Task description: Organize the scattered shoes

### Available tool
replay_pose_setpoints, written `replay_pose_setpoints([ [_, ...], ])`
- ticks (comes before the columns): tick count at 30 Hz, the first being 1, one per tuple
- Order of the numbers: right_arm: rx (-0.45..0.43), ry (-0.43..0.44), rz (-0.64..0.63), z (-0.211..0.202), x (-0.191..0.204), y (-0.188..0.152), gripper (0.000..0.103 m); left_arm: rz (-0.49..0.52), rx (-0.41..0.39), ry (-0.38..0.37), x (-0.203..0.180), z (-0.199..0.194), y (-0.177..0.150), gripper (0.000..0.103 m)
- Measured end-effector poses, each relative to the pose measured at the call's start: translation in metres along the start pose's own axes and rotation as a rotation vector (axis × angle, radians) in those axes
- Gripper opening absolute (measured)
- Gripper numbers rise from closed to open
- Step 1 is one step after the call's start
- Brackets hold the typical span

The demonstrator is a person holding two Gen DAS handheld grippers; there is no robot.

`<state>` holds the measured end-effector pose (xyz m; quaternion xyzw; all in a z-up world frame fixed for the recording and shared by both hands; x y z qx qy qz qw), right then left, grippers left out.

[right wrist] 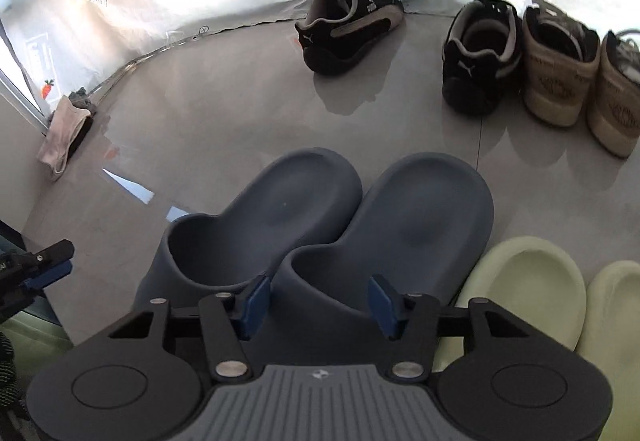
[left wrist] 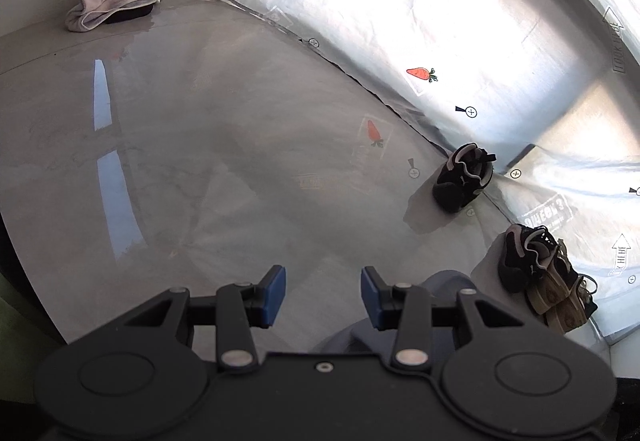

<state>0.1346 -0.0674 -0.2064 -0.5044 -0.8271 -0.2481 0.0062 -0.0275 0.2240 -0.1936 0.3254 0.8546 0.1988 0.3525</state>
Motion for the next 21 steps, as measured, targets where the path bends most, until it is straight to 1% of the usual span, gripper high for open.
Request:
replay_pose_setpoints([
  [2,0.031,0.014,-0.034,-0.001,0.003,-0.001,0.052,0.007,0.003,-0.001,-0.003,0.000,-0.001,0.042],
  [6,-0.002,-0.003,-0.048,-0.009,0.012,0.009,0.052,0.024,0.001,-0.010,-0.011,-0.002,-0.001,0.042],
  [10,-0.035,-0.020,-0.062,-0.016,0.021,0.019,0.055,0.034,-0.008,-0.014,-0.018,-0.005,0.004,0.042],
  [12,-0.052,-0.029,-0.069,-0.020,0.026,0.023,0.070,0.033,-0.016,-0.011,-0.019,-0.005,0.007,0.042],
  [13,-0.072,-0.022,-0.075,-0.020,0.034,0.027,0.077,0.031,-0.023,-0.008,-0.019,-0.005,0.010,0.042],
  [15,-0.141,0.024,-0.102,-0.009,0.069,0.040,0.076,0.021,-0.030,-0.008,-0.018,-0.005,0.014,0.042],
  [16,-0.136,0.028,-0.141,0.000,0.086,0.040,0.076,0.010,-0.037,-0.007,-0.017,-0.006,0.018,0.042],
  [18,-0.107,0.005,-0.223,0.021,0.118,0.035,0.076,0.005,-0.051,-0.007,-0.016,-0.009,0.027,0.042],
  [19,-0.089,0.006,-0.260,0.032,0.133,0.031,0.074,0.007,-0.054,-0.008,-0.016,-0.010,0.029,0.042],
  [20,-0.063,0.029,-0.288,0.042,0.146,0.026,0.074,0.009,-0.060,-0.007,-0.015,-0.012,0.033,0.042],
  [21,-0.043,0.033,-0.318,0.050,0.155,0.022,0.075,0.010,-0.062,-0.006,-0.015,-0.014,0.035,0.042],
])
Point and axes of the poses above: each gripper's, at about its wrist camera, not at the fingertips, and z roughly the way its jaws point, x to its left, y to its top, the point moved 9 cm from there along z, roughly the way its jaws point, and after that the axes turned 3 degrees about -z, right-handed, at the moved point
